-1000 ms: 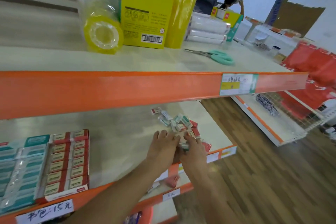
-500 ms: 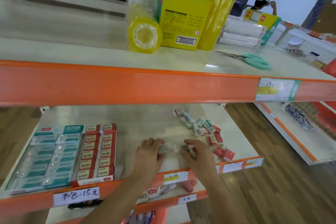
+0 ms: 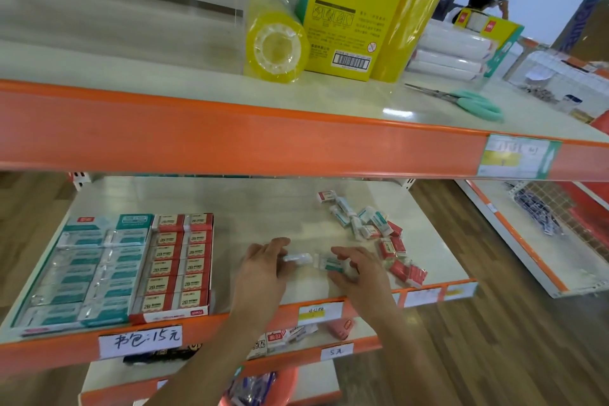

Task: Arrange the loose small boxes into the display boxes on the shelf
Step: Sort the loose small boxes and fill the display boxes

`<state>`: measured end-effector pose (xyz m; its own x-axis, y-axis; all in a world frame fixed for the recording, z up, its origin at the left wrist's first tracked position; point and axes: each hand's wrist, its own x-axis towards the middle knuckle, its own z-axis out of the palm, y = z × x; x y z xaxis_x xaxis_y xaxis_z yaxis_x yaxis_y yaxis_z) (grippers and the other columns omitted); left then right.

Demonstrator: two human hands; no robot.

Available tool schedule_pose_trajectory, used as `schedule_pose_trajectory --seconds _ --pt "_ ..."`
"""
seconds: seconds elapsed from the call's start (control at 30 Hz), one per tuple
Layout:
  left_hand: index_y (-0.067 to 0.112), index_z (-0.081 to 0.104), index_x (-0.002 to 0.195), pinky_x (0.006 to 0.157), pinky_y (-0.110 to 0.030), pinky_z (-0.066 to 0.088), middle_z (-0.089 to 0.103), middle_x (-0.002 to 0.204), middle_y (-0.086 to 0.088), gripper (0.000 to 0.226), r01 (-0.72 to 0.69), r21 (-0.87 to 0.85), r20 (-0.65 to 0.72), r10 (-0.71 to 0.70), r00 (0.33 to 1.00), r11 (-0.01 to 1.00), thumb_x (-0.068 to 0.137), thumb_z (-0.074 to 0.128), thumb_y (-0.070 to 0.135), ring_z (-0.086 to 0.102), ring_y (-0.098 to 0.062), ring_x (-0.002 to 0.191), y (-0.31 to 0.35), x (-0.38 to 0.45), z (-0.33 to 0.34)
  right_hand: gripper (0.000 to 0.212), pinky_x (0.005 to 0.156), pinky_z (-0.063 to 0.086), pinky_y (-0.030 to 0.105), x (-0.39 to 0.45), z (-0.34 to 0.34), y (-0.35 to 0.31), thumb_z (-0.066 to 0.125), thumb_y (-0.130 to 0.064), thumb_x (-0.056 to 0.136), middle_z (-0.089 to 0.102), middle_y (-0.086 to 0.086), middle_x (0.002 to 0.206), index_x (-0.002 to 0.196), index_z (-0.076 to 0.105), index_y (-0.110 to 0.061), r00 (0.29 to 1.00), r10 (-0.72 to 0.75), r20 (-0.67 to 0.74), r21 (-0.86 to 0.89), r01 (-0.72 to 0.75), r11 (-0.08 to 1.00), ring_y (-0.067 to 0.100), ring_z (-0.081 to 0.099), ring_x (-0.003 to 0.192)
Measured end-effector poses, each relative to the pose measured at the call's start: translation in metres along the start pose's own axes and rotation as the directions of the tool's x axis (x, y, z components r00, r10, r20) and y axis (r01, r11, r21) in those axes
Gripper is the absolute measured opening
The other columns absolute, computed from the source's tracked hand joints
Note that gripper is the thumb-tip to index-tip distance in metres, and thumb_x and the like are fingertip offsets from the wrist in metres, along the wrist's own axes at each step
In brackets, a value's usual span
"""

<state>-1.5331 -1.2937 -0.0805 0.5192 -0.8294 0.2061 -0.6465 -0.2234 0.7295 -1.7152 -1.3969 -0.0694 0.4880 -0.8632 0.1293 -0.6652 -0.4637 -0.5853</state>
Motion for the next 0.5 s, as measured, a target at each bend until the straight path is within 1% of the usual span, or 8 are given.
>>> schedule_pose_trajectory --seconds 0.07,0.13,0.2,0.3,0.37,0.43,0.5 --pt "0.032 0.057 0.116 0.065 -0.03 0.053 0.05 0.082 0.008 0.026 0.004 0.0 -0.038 -0.004 0.999 1.0 0.091 0.054 0.033 0.058 -0.011 0.068 0.0021 -0.0004 -0.002 0.039 0.087 0.047 0.028 0.0 0.0001 0.0001 0.076 -0.02 0.08 0.059 -0.018 0.106 0.116 0.066 -0.03 1.0 -0.004 0.001 0.0 0.004 1.0 0.011 0.053 0.101" --pt "0.029 0.06 0.114 0.064 -0.033 0.054 0.052 0.076 0.006 0.024 -0.006 0.0 -0.058 0.006 0.998 1.0 0.09 0.057 0.03 0.058 -0.013 0.066 0.004 -0.0011 -0.0034 0.039 0.088 0.047 0.028 -0.0003 -0.0001 0.0002 0.076 -0.02 0.08 0.059 -0.016 0.107 0.116 0.067 -0.03 1.0 -0.006 0.006 -0.004 0.006 1.0 0.011 0.053 0.102" --pt "0.025 0.062 0.111 0.065 -0.034 0.053 0.057 0.074 0.006 0.023 -0.024 0.008 -0.069 0.024 0.997 1.0 0.088 0.061 0.025 0.058 -0.013 0.072 0.0047 -0.0012 -0.0039 0.039 0.088 0.048 0.029 -0.0001 0.0 0.0006 0.076 -0.02 0.08 0.059 -0.015 0.108 0.116 0.067 -0.03 1.0 -0.002 0.009 -0.007 0.002 1.0 0.012 0.053 0.102" --pt "0.021 0.066 0.106 0.065 -0.033 0.051 0.064 0.081 0.005 0.023 -0.024 0.061 -0.075 0.028 0.997 0.998 0.083 0.064 0.021 0.055 -0.016 0.083 0.0044 -0.0007 -0.004 0.038 0.089 0.048 0.028 -0.0002 0.0004 0.0006 0.075 -0.022 0.081 0.059 -0.017 0.111 0.117 0.067 -0.03 1.0 0.0 0.01 -0.012 0.0 1.0 0.011 0.054 0.105" --pt "0.02 0.066 0.104 0.065 -0.034 0.051 0.064 0.082 0.004 0.023 -0.01 0.081 -0.073 0.016 0.997 0.997 0.081 0.065 0.019 0.054 -0.017 0.084 0.0045 -0.0012 -0.0046 0.038 0.092 0.048 0.029 0.0 0.0007 0.0007 0.075 -0.023 0.081 0.059 -0.018 0.115 0.117 0.066 -0.031 1.0 0.002 0.007 -0.012 -0.002 1.0 0.011 0.053 0.107" --pt "0.021 0.065 0.106 0.065 -0.034 0.052 0.062 0.076 0.003 0.024 0.01 0.059 -0.065 -0.006 0.998 0.998 0.082 0.065 0.02 0.056 -0.017 0.077 0.0044 -0.0018 -0.0053 0.039 0.093 0.047 0.03 -0.0005 0.0007 0.0006 0.074 -0.024 0.081 0.059 -0.019 0.116 0.118 0.065 -0.033 1.0 0.01 0.013 -0.009 -0.01 1.0 0.01 0.053 0.108" --pt "0.027 0.061 0.111 0.059 -0.029 0.05 0.056 0.07 0.005 0.027 -0.004 0.068 -0.025 0.005 1.0 0.998 0.085 0.061 0.025 0.055 -0.014 0.067 0.0042 -0.0019 -0.0056 0.039 0.093 0.047 0.031 -0.0007 0.0006 0.0006 0.073 -0.024 0.082 0.06 -0.02 0.115 0.119 0.065 -0.034 1.0 0.01 0.015 -0.019 -0.01 1.0 0.01 0.052 0.107"
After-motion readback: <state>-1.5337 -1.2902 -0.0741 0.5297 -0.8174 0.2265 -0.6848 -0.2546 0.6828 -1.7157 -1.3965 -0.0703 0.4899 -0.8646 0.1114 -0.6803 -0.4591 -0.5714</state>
